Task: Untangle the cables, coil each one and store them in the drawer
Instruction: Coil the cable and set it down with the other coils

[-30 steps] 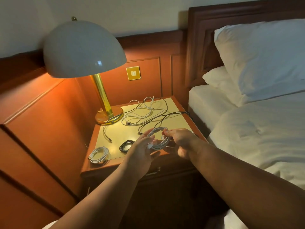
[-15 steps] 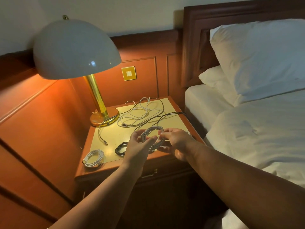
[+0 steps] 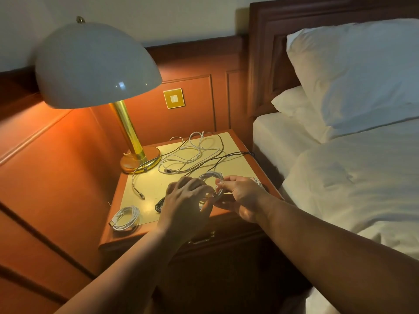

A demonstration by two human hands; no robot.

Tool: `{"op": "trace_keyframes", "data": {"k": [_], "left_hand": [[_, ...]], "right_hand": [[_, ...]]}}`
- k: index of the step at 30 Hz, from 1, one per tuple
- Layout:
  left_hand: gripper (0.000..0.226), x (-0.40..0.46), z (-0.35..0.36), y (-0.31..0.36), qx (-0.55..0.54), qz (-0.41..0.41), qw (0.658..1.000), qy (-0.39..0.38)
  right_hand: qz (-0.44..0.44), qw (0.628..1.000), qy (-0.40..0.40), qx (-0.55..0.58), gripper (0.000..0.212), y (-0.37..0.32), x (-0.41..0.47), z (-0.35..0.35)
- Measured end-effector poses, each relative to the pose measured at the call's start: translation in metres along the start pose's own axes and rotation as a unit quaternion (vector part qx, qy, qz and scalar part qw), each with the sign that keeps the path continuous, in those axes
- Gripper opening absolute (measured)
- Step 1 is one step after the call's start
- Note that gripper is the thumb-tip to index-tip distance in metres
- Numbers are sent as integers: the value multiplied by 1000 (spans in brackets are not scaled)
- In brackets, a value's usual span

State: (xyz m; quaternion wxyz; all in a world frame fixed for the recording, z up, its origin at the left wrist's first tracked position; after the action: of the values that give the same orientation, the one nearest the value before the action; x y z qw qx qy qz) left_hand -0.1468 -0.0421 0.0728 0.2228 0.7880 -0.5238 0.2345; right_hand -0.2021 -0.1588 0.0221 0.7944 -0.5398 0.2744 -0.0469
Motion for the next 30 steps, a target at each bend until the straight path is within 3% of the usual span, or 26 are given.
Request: {"op": "trace_keyframes", "data": {"k": [2, 11, 13, 17, 19, 22, 25, 30], "left_hand": [[15, 1, 5, 0, -30, 0, 999, -17], [21, -6, 4, 19, -118, 69, 990, 39], [17, -9, 9, 24, -97, 107, 989, 21], [34, -4, 23, 30, -9, 156, 988, -4], [26, 5, 30, 29, -3, 158, 987, 4], [33, 20, 51, 19, -38, 117, 992, -25], [42, 35, 78, 1, -113, 50, 988, -89], [29, 71, 111, -37, -200, -73, 972, -99]], "right_hand": [[10, 1000, 8, 17, 20, 4, 3, -1], [84, 989, 50, 112, 17, 14, 1, -11], [94, 989, 54, 101, 18, 16, -1, -14], [101, 990, 74, 72, 24, 19, 3, -23], [78, 993, 80, 21, 22, 14, 7, -29], [20, 990, 123, -71, 20, -2, 19, -47], [-15, 977, 164, -137, 37, -19, 37, -71], [-53, 952, 211, -213, 49, -43, 76, -110]]}}
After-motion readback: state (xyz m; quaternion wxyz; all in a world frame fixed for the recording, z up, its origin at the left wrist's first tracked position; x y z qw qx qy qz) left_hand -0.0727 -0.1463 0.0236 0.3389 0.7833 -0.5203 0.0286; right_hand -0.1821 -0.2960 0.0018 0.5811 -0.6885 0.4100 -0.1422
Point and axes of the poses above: each hand's wrist, its own x-axis towards the middle knuckle, its own z-axis out of the palm, y = z × x, the point moved 8 cm from there along x, towards the middle knuckle, and after that the axes turned 1 degree about -x, right-handed, at the moved point
